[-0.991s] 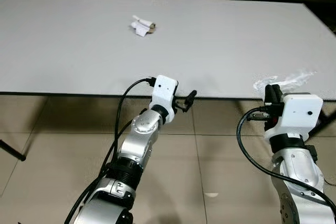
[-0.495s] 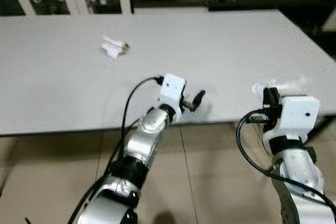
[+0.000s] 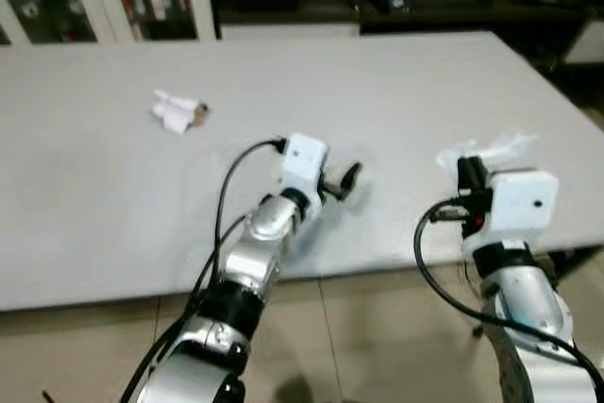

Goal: Picking trash to rubbish bin

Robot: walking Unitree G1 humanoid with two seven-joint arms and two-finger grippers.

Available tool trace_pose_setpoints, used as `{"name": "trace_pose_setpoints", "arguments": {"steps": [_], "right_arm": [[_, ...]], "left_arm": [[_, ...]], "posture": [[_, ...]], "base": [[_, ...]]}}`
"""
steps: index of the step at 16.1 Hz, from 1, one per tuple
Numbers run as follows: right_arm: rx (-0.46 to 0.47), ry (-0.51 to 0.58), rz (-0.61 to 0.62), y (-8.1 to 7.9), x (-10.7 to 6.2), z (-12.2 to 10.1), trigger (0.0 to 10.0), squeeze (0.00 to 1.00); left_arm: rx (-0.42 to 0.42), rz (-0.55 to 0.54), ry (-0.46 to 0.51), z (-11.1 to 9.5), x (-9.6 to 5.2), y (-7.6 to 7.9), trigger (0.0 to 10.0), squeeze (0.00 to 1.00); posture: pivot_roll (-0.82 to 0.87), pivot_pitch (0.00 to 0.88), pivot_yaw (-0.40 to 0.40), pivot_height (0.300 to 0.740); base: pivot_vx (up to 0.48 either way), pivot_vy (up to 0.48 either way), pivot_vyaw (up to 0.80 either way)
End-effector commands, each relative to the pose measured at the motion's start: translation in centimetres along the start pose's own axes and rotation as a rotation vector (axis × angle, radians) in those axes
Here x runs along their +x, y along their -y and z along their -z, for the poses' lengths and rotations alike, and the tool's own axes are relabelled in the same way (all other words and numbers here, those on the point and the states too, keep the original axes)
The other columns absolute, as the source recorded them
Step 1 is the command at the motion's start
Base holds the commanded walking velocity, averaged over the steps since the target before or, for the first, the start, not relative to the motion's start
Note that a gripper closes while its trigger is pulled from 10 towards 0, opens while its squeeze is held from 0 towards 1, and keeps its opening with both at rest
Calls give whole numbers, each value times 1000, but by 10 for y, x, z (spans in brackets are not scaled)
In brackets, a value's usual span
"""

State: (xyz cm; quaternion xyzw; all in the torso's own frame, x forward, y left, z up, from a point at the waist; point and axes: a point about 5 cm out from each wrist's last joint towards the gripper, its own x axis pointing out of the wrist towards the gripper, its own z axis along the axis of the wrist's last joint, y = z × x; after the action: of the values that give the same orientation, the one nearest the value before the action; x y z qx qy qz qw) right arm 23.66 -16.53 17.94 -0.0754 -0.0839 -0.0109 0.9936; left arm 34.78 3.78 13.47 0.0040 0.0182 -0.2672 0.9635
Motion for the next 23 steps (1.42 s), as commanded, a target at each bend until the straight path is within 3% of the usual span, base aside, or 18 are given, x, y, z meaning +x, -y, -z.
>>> {"name": "trace_pose_setpoints", "arguments": {"steps": [1, 8, 10, 17, 23], "right_arm": [[9, 7, -28, -5, 1, -2, 10000, 0], [2, 0, -57, -9, -1, -1, 10000, 0], [1, -1, -56, -9, -1, -1, 10000, 0], [-10, -10, -40, -6, -1, 1, 10000, 0], [-9, -15, -30, -4, -1, 1, 10000, 0]], "left_arm": [[11, -25, -4, 0, -1, -9, 10000, 0], [24, -47, -24, 3, -2, -10, 10000, 0], [27, -56, -27, 4, -2, -11, 10000, 0], [30, -83, -17, 4, -2, -11, 10000, 0], [18, -92, -47, 8, 0, -11, 10000, 0]], "posture": [[97, 82, -39, 740], [94, 87, -41, 740], [93, 87, -41, 740], [91, 91, -46, 740], [86, 94, -55, 740]], "base": [[480, 0, 0], [476, 0, 0], [0, 0, 0], [0, 0, 743], [0, 0, 0]]}}
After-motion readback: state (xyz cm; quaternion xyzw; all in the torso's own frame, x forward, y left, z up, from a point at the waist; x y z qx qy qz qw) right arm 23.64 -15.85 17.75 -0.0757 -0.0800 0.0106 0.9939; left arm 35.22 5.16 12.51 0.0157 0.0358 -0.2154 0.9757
